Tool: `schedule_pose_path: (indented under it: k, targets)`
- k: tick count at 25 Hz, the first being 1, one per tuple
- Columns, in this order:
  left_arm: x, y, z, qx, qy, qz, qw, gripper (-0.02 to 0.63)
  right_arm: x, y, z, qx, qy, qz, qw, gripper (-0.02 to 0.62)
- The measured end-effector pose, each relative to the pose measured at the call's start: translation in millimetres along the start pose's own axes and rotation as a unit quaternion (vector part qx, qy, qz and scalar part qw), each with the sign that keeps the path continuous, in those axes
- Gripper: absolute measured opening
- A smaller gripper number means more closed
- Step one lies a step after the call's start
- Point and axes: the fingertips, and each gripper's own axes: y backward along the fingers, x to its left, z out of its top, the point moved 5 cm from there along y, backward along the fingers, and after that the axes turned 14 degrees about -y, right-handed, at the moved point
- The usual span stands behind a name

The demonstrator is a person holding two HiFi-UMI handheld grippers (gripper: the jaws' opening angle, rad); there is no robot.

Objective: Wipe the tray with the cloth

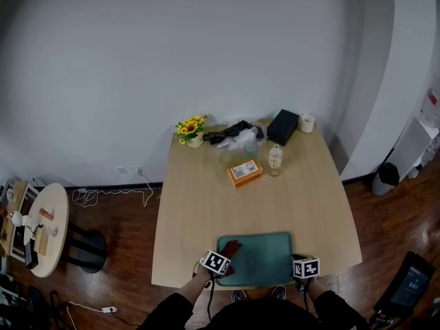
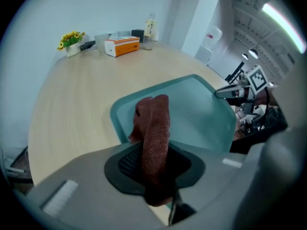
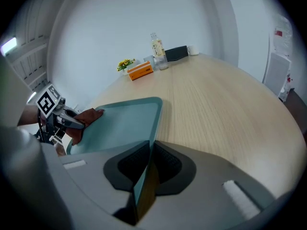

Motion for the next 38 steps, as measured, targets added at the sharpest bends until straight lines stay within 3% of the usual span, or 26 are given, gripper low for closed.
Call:
schedule_pose_path:
  k: [6, 11, 14, 18, 20, 25, 28, 32, 36, 38]
  targets:
    - [-77, -28, 65, -0.012, -0.070, -0.064, 0.9955, 0.072, 0, -1, -2, -0.007, -0.004, 0.000, 1.000, 0.032]
    - [-159, -58, 149, -0.055, -0.235, -0.112, 0.9640, 0.072, 3, -2, 2, -0.007, -0.003, 0.008, 1.000, 0.032]
    - [-183, -69, 168, -0.052, -0.260, -0.116, 0.9571, 0.074, 1, 0, 2, -0.011, -0.014, 0.013, 1.000, 0.028]
    - [-181, -68, 154, -0.027, -0.238, -0.112, 0.9645, 0.074, -3, 1, 0, -0.009, -0.018, 0.012, 1.000, 0.026]
    - [-176, -59, 144, -0.040, -0.229, -0.112, 0.9660, 0.074, -3, 2, 0, -0.007, -0.012, 0.009, 1.000, 0.026]
    - [-143, -29, 75, -0.038, -0.214, -0.088, 0.9722, 0.074, -5, 3, -3, -0.005, -0.008, 0.000, 1.000, 0.027]
    - [-98, -14, 23, -0.029, -0.163, -0.054, 0.9847, 0.074, -5, 2, -2, -0.001, -0.007, -0.001, 1.000, 0.027]
    - [-35, 3, -38, -0.003, -0.066, -0.005, 0.9978, 0.074, -4, 0, 0, 0.002, -0.008, -0.004, 1.000, 0.027]
    - [-28, 14, -42, -0.022, -0.031, -0.002, 0.9993, 0.074, -3, 1, 1, 0.000, -0.006, -0.004, 1.000, 0.028]
    - [-44, 12, -33, -0.026, -0.039, -0.016, 0.9988, 0.074, -3, 1, 1, -0.001, -0.007, -0.003, 1.000, 0.028]
